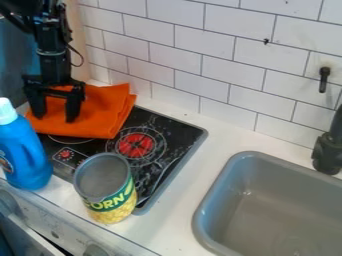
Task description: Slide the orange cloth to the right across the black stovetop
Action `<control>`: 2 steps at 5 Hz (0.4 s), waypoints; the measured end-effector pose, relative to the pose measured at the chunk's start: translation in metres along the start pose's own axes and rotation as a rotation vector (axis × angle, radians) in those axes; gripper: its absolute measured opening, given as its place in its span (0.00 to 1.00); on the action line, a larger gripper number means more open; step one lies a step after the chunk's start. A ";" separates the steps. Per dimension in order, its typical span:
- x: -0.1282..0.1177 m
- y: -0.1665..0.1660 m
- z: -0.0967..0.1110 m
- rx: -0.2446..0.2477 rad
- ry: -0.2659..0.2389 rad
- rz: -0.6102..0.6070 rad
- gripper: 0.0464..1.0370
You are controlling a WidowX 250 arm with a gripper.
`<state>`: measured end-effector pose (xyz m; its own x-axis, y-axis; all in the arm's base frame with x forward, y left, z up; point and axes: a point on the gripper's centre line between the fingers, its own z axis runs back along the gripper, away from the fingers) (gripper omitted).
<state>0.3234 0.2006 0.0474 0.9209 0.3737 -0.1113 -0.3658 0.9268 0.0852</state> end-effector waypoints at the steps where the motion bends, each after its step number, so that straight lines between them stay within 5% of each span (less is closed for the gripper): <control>1: 0.001 0.000 -0.005 0.004 0.003 -0.001 0.96; 2: 0.006 -0.004 -0.006 0.070 -0.043 0.049 0.96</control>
<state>0.3291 0.1996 0.0405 0.9077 0.4149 -0.0625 -0.4015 0.9021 0.1583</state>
